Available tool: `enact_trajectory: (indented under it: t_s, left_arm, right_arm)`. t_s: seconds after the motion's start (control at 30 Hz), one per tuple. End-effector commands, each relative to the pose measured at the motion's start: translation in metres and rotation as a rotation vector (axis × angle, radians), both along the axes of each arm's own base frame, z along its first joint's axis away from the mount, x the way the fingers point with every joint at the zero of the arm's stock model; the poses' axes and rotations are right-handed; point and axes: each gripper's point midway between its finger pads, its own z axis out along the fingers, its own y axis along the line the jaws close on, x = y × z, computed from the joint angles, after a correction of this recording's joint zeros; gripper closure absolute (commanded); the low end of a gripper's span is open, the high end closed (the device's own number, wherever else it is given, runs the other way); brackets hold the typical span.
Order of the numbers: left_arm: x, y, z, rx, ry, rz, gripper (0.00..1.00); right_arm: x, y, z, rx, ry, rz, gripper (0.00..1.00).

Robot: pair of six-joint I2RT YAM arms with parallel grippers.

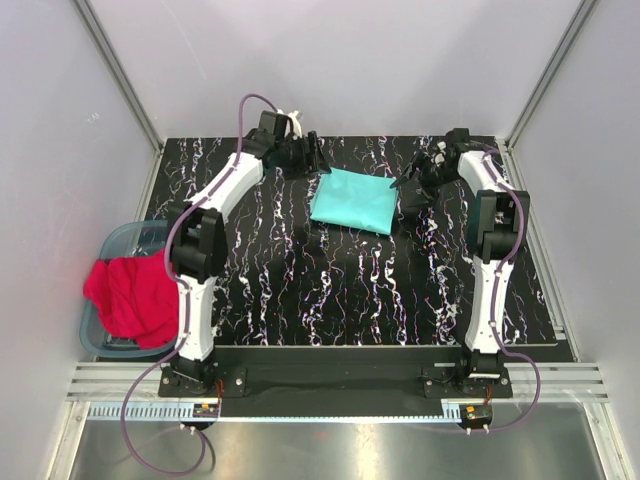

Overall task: Fold and stack the t-shirts
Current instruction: Fold the tshirt

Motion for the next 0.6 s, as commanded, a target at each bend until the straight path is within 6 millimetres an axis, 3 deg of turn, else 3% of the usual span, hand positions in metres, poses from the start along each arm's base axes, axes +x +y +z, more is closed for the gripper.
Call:
enact_trajectory:
  t_s: [0.0, 0.17, 0.37, 0.53, 0.57]
  left_arm:
    - [0.016, 0.018, -0.036, 0.141, -0.035, -0.028, 0.26]
    - [0.018, 0.027, -0.06, 0.195, -0.009, 0.004, 0.3]
    - [0.015, 0.021, -0.06, 0.162, -0.027, -0.033, 0.25]
    - [0.034, 0.01, -0.055, 0.135, -0.13, -0.08, 0.2]
    - [0.038, 0.009, -0.063, 0.137, -0.129, -0.078, 0.2]
  right_arm:
    - [0.009, -0.015, 0.017, -0.14, -0.115, 0.009, 0.16]
    - [0.025, -0.019, 0.006, -0.207, -0.157, 0.003, 0.18]
    - [0.029, 0.012, -0.007, -0.199, -0.166, 0.062, 0.21]
    - [0.031, 0.016, -0.018, -0.217, -0.147, 0.048, 0.22]
    - [0.03, 0.015, -0.02, -0.226, -0.141, 0.044, 0.23]
